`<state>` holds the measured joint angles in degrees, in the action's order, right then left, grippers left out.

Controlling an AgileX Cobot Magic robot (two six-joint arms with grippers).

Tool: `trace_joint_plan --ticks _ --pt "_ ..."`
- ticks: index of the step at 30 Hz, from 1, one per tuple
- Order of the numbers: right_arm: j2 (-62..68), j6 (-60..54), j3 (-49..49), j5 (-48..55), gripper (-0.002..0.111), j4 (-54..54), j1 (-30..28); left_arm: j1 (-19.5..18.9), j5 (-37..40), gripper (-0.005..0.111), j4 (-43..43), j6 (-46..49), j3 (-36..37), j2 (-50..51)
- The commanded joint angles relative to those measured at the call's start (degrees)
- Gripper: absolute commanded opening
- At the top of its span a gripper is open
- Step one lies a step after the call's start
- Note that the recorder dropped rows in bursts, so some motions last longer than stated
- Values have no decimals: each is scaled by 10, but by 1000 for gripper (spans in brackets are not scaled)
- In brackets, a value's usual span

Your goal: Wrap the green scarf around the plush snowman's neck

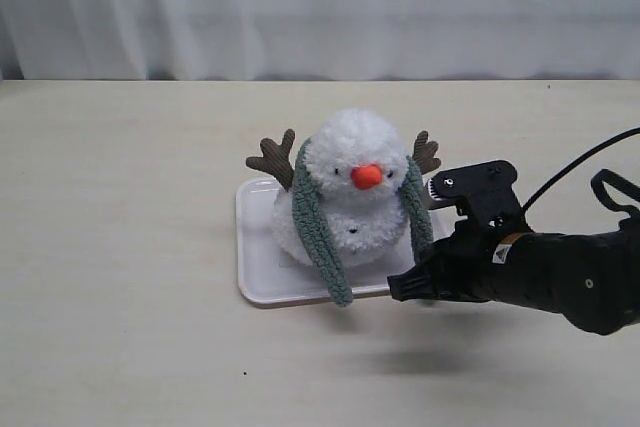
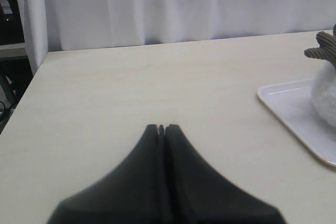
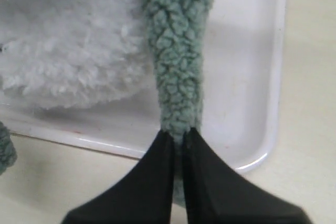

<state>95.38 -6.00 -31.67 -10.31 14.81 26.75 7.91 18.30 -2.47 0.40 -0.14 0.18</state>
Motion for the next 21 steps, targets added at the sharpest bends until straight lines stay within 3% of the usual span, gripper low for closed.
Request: trace_joint_plan --ticks 1,21 --pt "0 14 -2 -2 4 -1 1 -2 -6 0 2 -1 1 -2" --pt "-55 127 -2 71 4 -1 1 -2 -6 0 2 -1 1 -2"
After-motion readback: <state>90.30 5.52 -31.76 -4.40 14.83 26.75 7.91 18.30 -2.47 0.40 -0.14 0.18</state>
